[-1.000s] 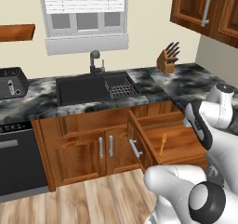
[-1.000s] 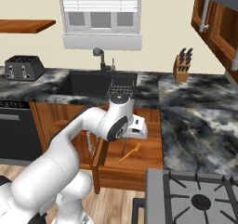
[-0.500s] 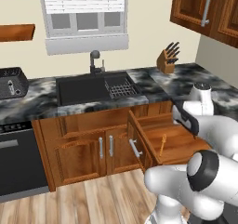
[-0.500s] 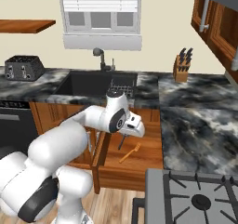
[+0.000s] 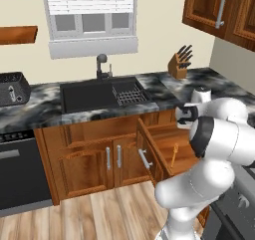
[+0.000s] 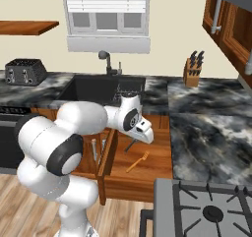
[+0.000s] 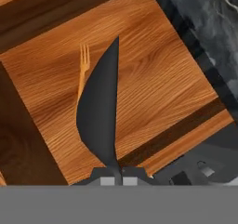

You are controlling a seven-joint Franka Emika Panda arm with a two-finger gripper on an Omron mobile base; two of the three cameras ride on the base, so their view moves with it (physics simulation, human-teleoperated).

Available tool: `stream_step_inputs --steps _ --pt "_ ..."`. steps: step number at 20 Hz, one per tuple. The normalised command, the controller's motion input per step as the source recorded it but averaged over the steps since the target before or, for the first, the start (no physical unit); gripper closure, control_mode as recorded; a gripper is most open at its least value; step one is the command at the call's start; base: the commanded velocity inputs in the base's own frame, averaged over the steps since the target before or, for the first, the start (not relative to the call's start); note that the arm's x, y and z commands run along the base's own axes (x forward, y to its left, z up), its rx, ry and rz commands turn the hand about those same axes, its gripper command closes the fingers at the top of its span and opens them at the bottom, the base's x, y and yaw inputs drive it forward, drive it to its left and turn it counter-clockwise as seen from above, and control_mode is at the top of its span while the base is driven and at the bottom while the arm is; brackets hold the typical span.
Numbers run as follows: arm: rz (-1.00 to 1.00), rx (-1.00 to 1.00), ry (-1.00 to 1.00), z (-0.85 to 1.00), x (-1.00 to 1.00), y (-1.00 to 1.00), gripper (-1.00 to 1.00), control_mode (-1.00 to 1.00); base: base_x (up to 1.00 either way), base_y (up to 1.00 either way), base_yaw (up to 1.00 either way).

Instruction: Organize the utensils by type. Pick up the wooden spoons from the counter and place them in the open cabinet. Then pick up the metallic utensils from the counter and place them in the open drawer.

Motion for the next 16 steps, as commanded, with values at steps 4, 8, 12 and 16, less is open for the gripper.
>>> stream_step_inputs --steps 4,8,12,16 --pt "-0.1 0.08 0.06 -0.34 0.55 -0.09 1.0 -1.0 0.0 0.0 0.0" --pt "-0.09 0.0 0.01 -0.5 0.44 -0.03 1.0 -1.0 0.0 0.0 0.0" --pt "-0.08 0.0 0.02 -0.55 0.4 -0.12 1.0 -1.0 0.0 0.0 0.0" --pt "-0.04 0.0 0.03 -0.5 0.4 -0.2 1.0 -1.0 0.0 0.0 0.0"
